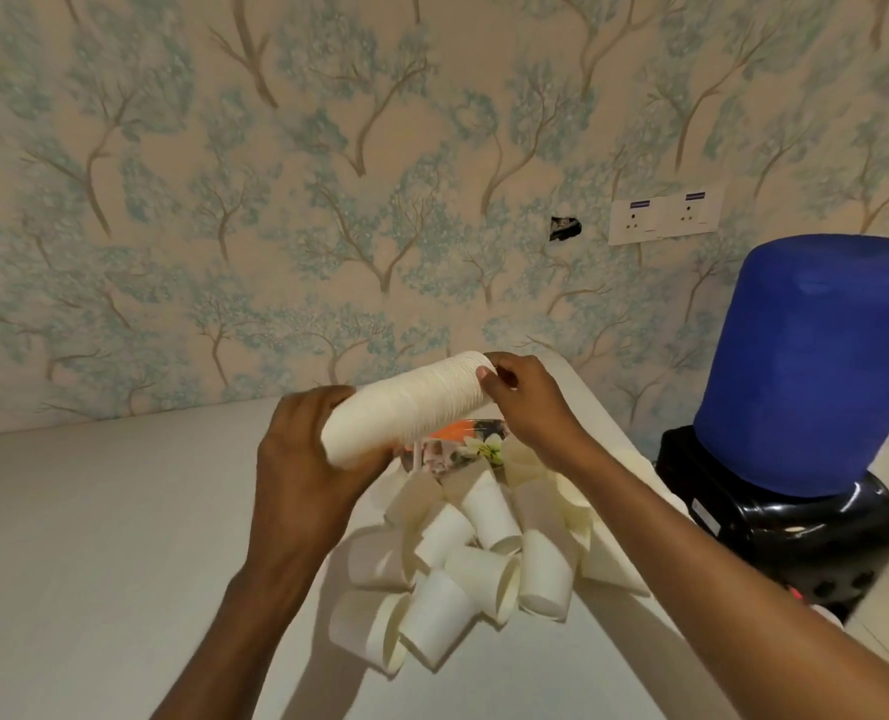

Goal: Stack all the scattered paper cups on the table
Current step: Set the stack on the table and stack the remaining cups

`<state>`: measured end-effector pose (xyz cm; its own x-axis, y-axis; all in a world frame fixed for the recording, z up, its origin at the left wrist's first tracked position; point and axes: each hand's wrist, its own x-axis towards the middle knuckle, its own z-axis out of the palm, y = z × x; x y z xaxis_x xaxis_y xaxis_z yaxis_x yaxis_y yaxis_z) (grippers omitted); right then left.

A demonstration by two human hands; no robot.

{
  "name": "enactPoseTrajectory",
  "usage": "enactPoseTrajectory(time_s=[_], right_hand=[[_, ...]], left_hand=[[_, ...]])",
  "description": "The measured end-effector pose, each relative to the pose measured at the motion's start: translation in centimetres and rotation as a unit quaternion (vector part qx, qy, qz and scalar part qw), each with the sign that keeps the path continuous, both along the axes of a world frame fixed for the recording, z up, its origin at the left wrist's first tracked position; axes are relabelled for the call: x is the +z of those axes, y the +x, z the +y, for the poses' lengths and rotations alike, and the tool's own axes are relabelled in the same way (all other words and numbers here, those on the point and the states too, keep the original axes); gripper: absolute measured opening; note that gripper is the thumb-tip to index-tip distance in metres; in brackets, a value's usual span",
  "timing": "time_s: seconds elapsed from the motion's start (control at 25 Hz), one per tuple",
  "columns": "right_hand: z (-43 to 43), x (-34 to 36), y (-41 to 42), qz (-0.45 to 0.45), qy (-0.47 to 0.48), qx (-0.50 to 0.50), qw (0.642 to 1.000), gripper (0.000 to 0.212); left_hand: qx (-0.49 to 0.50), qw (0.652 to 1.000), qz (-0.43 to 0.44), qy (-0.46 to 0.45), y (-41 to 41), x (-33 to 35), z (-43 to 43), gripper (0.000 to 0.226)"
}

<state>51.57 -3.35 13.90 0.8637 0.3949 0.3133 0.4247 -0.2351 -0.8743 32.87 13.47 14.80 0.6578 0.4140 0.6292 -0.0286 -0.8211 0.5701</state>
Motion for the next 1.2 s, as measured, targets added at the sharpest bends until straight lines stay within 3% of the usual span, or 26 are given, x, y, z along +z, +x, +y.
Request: enactPoseTrajectory(time_s=[0.16,0.32,0.48,0.64,0.84,1.04,1.2], right_hand=[[2.4,-0.5,6.7,0.141,-0.007,-0.03,0.99,0.022],[3.8,-1.5,11.7,0.304,-0.031,-0.006,0.952,0.01],[4.7,-3.1,15.4,0.389,-0.149,0.027,0.909,0.029],[5.5,-5.3,17.6,0.395,-0.247,0.013,0.885,0.05],[6.2,-6.9,18.2,0.412,-0.29,0.023,0.863,0.046],[5.6,-6.1,17.8,0.387,-0.286,0.033,0.876,0.029],[3.8,-3.6,17.2,0.347,-0.202,-0.006,0.916,0.04]], left_hand=[[0.025,0.999,0.025,0.004,7.3,2.0,1.0,0.075],[0.018,0.999,0.037,0.017,14.0,2.3,1.8,0.085],[-0.004,0.996,0.094,0.006,20.0,1.2,2.1,0.094],[-0.023,0.991,0.134,-0.008,24.0,-0.2,2.2,0.095],[-0.04,0.986,0.164,-0.007,26.0,-1.6,1.5,0.094],[-0.045,0.984,0.173,-0.009,26.5,-2.4,0.9,0.086],[-0.063,0.977,0.194,-0.059,25.7,-3.4,0.8,0.088]])
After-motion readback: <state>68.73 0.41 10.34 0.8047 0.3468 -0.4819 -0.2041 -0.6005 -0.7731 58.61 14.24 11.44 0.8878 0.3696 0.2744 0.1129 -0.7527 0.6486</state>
